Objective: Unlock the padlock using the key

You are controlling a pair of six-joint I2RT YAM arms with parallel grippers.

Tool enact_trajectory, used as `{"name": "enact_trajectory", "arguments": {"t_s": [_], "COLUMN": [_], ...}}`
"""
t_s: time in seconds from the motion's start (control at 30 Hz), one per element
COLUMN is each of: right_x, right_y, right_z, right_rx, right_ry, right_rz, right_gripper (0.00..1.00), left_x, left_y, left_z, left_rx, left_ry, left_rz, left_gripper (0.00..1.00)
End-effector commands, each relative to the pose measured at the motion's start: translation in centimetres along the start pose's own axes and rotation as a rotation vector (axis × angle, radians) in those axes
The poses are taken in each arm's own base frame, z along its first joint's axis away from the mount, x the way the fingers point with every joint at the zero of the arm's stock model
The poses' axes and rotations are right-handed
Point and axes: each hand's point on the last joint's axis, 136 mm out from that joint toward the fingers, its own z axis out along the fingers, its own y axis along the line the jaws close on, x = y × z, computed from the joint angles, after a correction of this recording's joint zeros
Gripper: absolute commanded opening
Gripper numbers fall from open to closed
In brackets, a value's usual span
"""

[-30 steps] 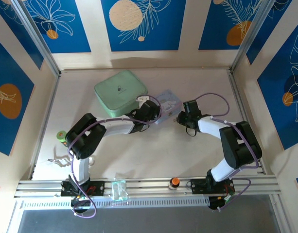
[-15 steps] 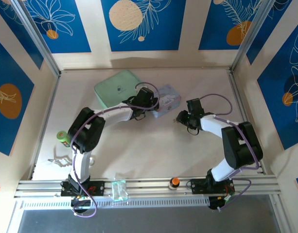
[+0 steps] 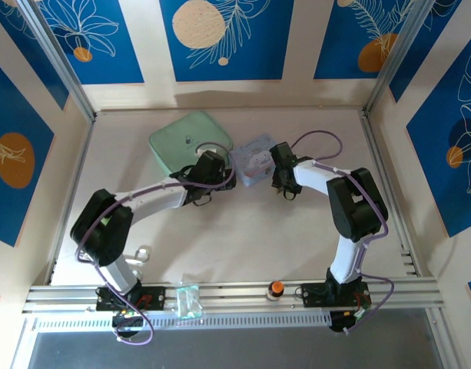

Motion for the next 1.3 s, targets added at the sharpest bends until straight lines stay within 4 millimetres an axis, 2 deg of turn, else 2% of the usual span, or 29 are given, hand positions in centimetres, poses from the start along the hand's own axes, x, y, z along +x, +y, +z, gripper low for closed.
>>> {"name": "enact_trajectory", "arguments": {"t_s": [0.0,0.13,0.23,0.3,0.43,0.53,0.67,0.73,0.77,0.8,0.9,0.97,1.0,1.03,1.07,1.2,1.27], "right_x": [2.3,4.0,5.7,6.4,6.2,5.7,3.3,1.2,-0.1,-1.4,-4.8,-6.9,-7.7,-8.2,-8.9,-10.5,-10.5], "right_y": [-2.1,-2.2,-2.0,-2.6,-3.6,-2.4,-0.7,-1.2,-1.9,-2.6,-4.2,-6.1,-6.5,-6.6,-6.8,-9.6,-10.2], "right_z": [-0.3,-2.2,-2.6,-2.9,-3.6,-4.8,-8.1,-9.9,-10.7,-11.2,-12.3,-12.3,-12.4,-12.2,-11.9,-10.1,-9.1], "right_rx": [0.125,0.107,0.044,0.061,0.087,-0.002,-0.125,-0.150,-0.150,-0.163,-0.267,-0.280,-0.294,-0.293,-0.257,-0.027,-0.064], "right_ry": [0.083,0.097,0.153,0.179,0.163,0.140,-0.012,-0.126,-0.180,-0.227,-0.317,-0.361,-0.399,-0.443,-0.514,-0.651,-0.690], "right_rz": [-0.121,-0.205,-0.247,-0.261,-0.259,-0.248,-0.256,-0.250,-0.226,-0.200,-0.106,0.023,0.028,-0.012,-0.073,-0.155,-0.149], "right_gripper": [0.42,0.40,0.38,0.37,0.37,0.39,0.57,0.65,0.75,0.80,0.90,0.90,0.90,0.90,1.00,0.99,0.99], "left_x": [0.8,2.2,2.6,2.9,3.0,2.3,-0.7,-2.4,-3.0,-3.6,-4.9,-5.2,-5.1,-4.8,-4.5,-2.7,-3.2], "left_y": [0.8,1.4,1.9,2.3,3.1,3.8,5.2,7.3,8.5,9.6,12.5,14.5,15.8,16.8,18.1,23.4,24.5], "left_z": [-1.1,-2.3,-3.2,-3.8,-4.5,-5.6,-9.2,-11.3,-12.1,-12.8,-14.1,-14.1,-13.9,-13.6,-12.9,-9.9,-8.7], "left_rx": [0.009,0.015,0.020,0.015,-0.002,-0.033,-0.077,-0.179,-0.241,-0.295,-0.419,-0.466,-0.490,-0.505,-0.522,-0.618,-0.568], "left_ry": [0.007,0.013,0.006,0.001,-0.008,-0.043,-0.219,-0.329,-0.374,-0.424,-0.533,-0.562,-0.558,-0.543,-0.520,-0.455,-0.496], "left_rz": [-0.031,-0.026,-0.024,-0.026,-0.017,0.008,0.111,0.176,0.222,0.264,0.342,0.356,0.349,0.348,0.339,0.259,0.216], "left_gripper": [0.92,0.95,0.95,0.95,0.95,0.98,0.99,0.99,0.99,0.99,0.99,0.99,0.99,0.99,0.99,0.99,0.99]}}
